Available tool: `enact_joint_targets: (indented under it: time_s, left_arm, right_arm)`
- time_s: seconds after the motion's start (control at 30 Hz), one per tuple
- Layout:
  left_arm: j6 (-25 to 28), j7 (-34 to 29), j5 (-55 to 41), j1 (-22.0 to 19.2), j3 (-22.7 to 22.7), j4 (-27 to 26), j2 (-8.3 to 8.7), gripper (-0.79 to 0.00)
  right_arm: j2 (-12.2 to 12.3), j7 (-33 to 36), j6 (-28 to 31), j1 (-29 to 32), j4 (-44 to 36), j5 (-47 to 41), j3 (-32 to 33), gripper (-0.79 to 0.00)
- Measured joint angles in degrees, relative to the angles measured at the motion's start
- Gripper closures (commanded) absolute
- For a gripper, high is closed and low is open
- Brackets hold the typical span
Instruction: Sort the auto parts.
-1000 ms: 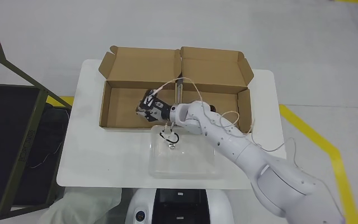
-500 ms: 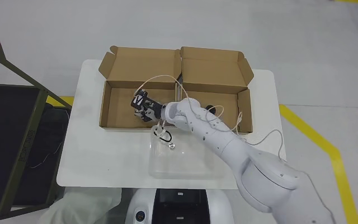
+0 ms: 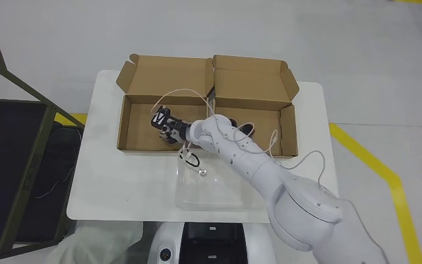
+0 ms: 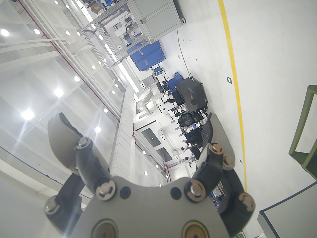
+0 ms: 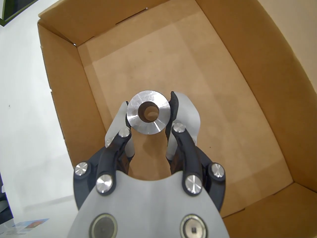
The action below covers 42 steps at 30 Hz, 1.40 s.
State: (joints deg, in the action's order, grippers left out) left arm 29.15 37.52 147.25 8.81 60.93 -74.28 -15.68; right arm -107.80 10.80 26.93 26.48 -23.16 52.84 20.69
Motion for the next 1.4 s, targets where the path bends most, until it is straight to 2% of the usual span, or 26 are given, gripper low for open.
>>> enact_joint_targets:
  time_s: [0.17, 0.5, 0.77, 1.17, 1.4]
  left_arm:
    - [0.0, 0.0, 0.0, 0.0, 0.0, 0.0, 0.0, -0.785]
    - [0.0, 0.0, 0.0, 0.0, 0.0, 0.0, 0.0, -0.785]
    - [0.0, 0.0, 0.0, 0.0, 0.0, 0.0, 0.0, -0.785]
    - [0.0, 0.0, 0.0, 0.0, 0.0, 0.0, 0.0, -0.785]
    - [0.0, 0.0, 0.0, 0.0, 0.0, 0.0, 0.0, -0.785]
  right_arm:
    - [-0.98, -0.61, 0.24, -0.33, 1.64, 0.62, 0.18, -0.376]
    - [-2.05, -3.56, 0.29, -1.38, 3.12, 2.59, 0.89, -0.394]
    - [-1.96, -6.6, -0.18, -1.83, 2.89, 4.36, 1.75, -0.434]
    - [0.18, -11.58, 0.79, -2.55, 0.12, 6.65, 4.43, -0.533]
    - [3.51, -14.56, 1.78, -1.01, -6.02, 10.37, 6.62, -0.579]
